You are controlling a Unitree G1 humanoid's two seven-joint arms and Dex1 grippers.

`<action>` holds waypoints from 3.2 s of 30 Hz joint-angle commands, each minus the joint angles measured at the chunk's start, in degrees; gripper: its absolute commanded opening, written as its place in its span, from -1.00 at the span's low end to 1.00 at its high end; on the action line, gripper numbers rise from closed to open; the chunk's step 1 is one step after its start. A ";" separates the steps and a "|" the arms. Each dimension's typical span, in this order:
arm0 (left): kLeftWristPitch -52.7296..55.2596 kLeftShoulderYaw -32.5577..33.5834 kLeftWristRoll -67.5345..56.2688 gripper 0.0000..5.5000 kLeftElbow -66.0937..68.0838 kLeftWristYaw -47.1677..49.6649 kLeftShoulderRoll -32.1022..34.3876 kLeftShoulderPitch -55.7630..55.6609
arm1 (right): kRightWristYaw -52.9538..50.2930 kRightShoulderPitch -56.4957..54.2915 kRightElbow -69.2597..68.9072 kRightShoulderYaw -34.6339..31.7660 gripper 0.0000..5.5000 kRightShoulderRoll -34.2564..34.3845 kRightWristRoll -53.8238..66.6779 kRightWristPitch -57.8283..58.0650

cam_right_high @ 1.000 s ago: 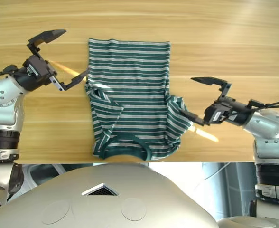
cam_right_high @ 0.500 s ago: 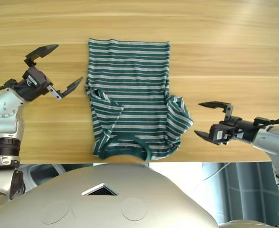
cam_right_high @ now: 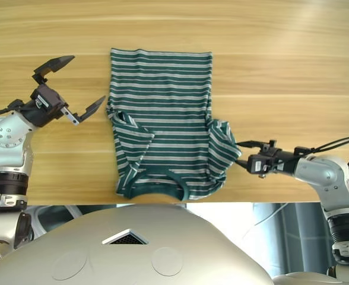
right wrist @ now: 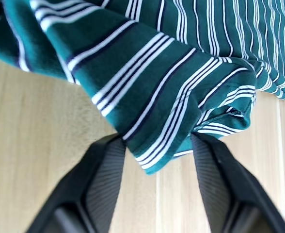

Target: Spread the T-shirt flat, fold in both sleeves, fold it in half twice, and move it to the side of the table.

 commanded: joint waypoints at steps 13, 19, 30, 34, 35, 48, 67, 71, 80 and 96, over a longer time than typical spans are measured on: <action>-0.93 -0.68 0.87 0.96 1.39 0.56 -0.49 -0.68 | -2.20 0.28 -0.50 -1.49 -0.99 -3.19 1.12 -1.94; -1.04 -1.57 1.34 0.96 1.47 0.84 -1.09 -0.79 | -1.99 -0.43 -2.39 -4.01 -0.99 -5.13 3.21 -2.75; -1.42 -2.89 2.35 0.96 2.01 1.51 -2.20 -0.80 | 0.42 -4.85 -8.90 -0.49 -0.99 -4.83 2.79 -2.50; -1.45 -3.07 2.42 0.96 2.24 1.64 -2.37 -0.90 | 1.00 -6.43 -12.03 1.38 -0.99 -4.81 2.22 -1.98; -1.40 -3.10 2.46 0.96 2.30 1.70 -2.45 -1.01 | 1.27 -6.88 -12.69 1.94 -0.99 -4.81 2.00 -1.79; -1.59 -3.43 2.52 0.96 3.78 1.89 -3.10 -2.50 | 5.23 -18.86 -17.28 13.06 -0.99 -1.15 -5.38 1.49; -1.76 -3.54 2.19 0.96 3.81 2.10 -3.74 -1.75 | 14.23 -30.60 -19.34 27.51 -0.99 6.93 -8.70 6.65; -1.77 -3.72 2.26 0.96 3.96 2.21 -4.02 -1.73 | 12.82 -32.30 -16.66 28.65 -0.99 9.80 -11.17 8.18; -1.81 -3.93 1.99 0.96 4.06 2.10 -4.28 -1.45 | 10.44 -31.95 -15.36 28.46 -0.99 12.17 -14.51 11.38; -1.23 -5.56 1.48 0.96 4.32 0.55 -5.32 -2.30 | 12.90 -31.27 -17.55 26.12 0.25 13.44 1.89 12.46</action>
